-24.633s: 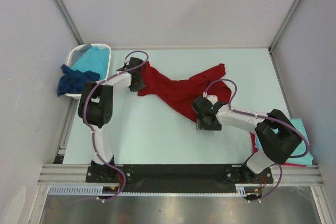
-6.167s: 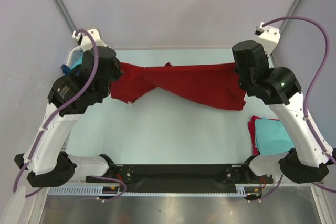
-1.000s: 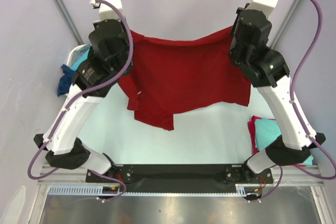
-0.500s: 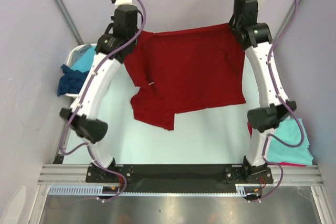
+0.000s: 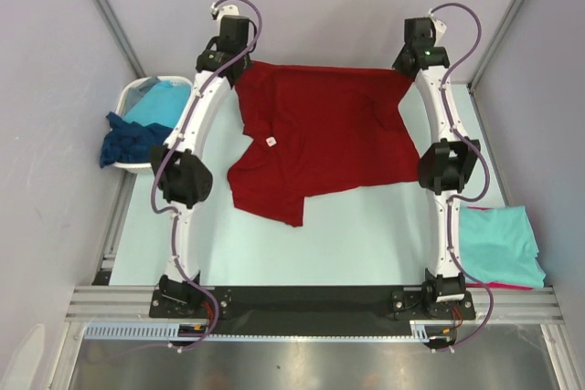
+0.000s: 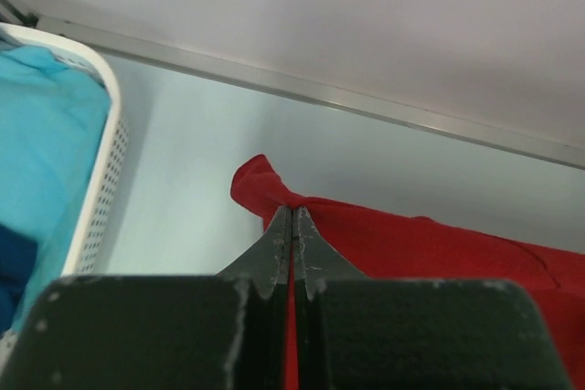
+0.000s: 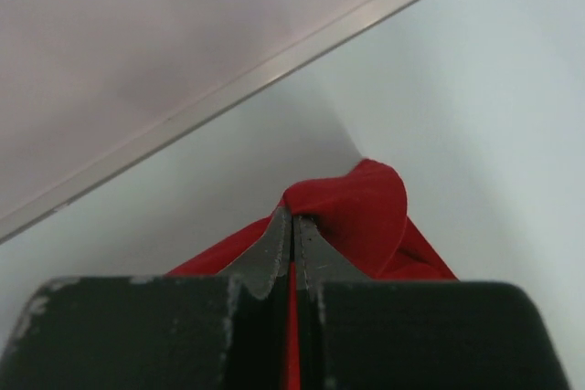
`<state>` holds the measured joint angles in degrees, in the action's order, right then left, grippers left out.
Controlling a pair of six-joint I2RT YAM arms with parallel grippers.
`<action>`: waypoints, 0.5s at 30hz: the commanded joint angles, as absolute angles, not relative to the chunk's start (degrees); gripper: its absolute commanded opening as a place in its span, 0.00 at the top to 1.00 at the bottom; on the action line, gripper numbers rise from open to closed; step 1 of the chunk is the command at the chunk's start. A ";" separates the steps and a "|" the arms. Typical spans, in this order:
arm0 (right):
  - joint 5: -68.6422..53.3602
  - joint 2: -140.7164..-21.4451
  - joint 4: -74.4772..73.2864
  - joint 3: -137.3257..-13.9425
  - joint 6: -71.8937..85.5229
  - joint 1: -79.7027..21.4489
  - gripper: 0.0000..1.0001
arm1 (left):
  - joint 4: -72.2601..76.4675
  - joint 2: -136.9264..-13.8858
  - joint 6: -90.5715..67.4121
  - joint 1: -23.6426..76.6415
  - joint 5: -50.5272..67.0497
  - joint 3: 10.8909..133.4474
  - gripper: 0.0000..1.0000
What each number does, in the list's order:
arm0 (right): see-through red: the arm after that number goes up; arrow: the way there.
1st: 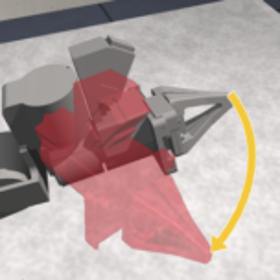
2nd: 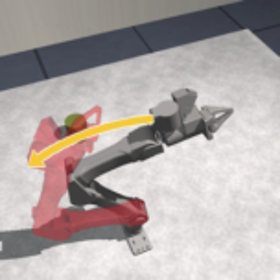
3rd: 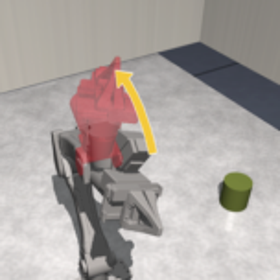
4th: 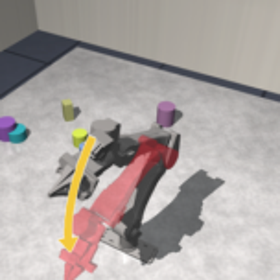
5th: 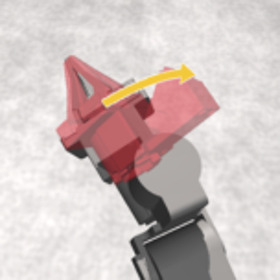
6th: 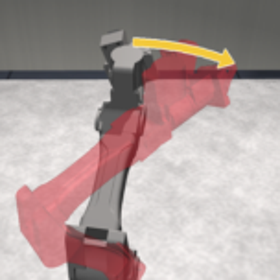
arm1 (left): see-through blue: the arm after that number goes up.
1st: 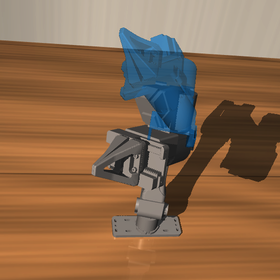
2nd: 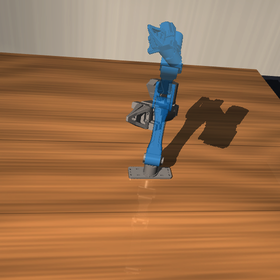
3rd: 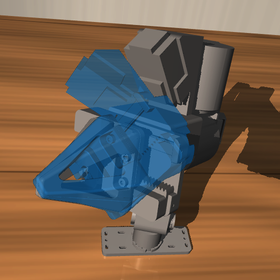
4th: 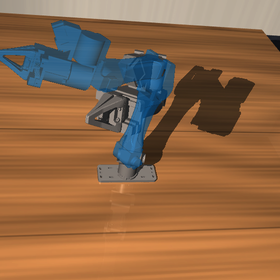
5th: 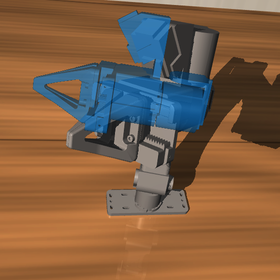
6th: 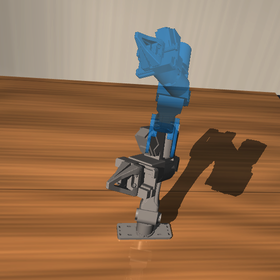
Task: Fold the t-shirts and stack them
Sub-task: Flatten out the tshirt
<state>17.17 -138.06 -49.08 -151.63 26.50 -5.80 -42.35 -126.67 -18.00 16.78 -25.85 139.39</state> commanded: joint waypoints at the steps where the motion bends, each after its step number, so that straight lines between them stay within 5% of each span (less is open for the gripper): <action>1: 14.59 -141.66 -46.94 -157.23 27.95 -4.05 1.00 | -39.64 -131.38 -19.16 14.16 -24.35 145.97 1.00; 7: 11.43 -147.47 -45.62 -158.99 28.04 -2.46 1.00 | -38.59 -137.37 -19.25 12.13 -21.98 149.23 0.91; 11: 9.85 -149.41 -44.91 -159.79 27.95 -1.67 0.62 | -38.15 -138.69 -19.77 11.08 -21.53 150.03 0.67; 13: 9.84 -149.50 -44.48 -160.13 28.04 -1.32 0.50 | -38.14 -138.60 -19.86 10.46 -21.36 150.20 0.54; 15: 9.67 -149.07 -44.21 -160.40 27.95 -1.23 0.38 | -38.23 -138.17 -20.04 9.93 -21.01 150.21 0.53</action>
